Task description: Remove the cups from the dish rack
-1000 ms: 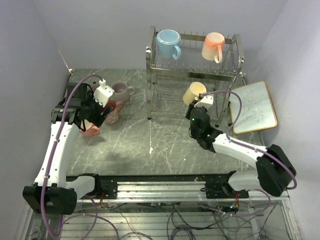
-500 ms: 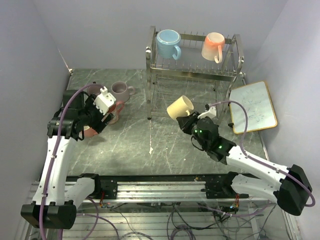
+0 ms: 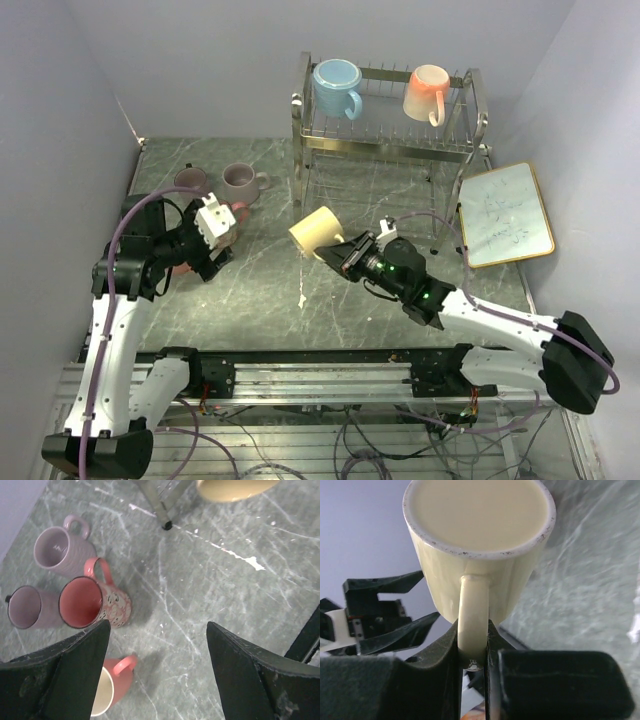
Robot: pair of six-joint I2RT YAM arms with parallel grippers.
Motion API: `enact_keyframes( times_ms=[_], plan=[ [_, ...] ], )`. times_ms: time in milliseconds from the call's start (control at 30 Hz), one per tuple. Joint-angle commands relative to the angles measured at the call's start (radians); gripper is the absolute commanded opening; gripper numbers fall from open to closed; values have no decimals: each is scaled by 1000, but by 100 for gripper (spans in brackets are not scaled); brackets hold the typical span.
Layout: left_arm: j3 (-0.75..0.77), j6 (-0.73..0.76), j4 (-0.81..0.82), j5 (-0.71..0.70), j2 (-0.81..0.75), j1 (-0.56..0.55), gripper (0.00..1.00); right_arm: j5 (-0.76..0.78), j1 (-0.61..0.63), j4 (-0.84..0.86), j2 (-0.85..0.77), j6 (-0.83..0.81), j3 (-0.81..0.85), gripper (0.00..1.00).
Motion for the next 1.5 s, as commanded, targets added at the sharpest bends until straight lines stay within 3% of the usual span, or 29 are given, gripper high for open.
enact_keyframes(
  times_ms=[0,433,733,867,1033,1200,1400,1433,1467],
  plan=[
    [-30,50,53,175,-50,-3,88,-141,33,298,57,169,16,0],
    [-32,80,40,271,-99,-3,87,-194,175,685,356,356,133,0],
    [-2,220,-85,260,-101,-3,80,-186,223,781,435,403,185,0],
    [-15,249,-67,220,-123,-4,77,-201,229,792,445,411,195,0],
    [-35,188,29,199,-140,-3,62,-228,244,810,474,425,218,0],
    [-35,113,89,204,-128,-3,29,-239,265,824,504,433,236,0],
    [-25,104,78,208,-103,-3,12,-256,269,830,529,430,257,0],
    [-23,105,72,205,-98,-3,9,-254,268,826,527,425,251,2],
    [-22,98,67,195,-93,-3,7,-247,265,819,521,420,241,12]
  ],
)
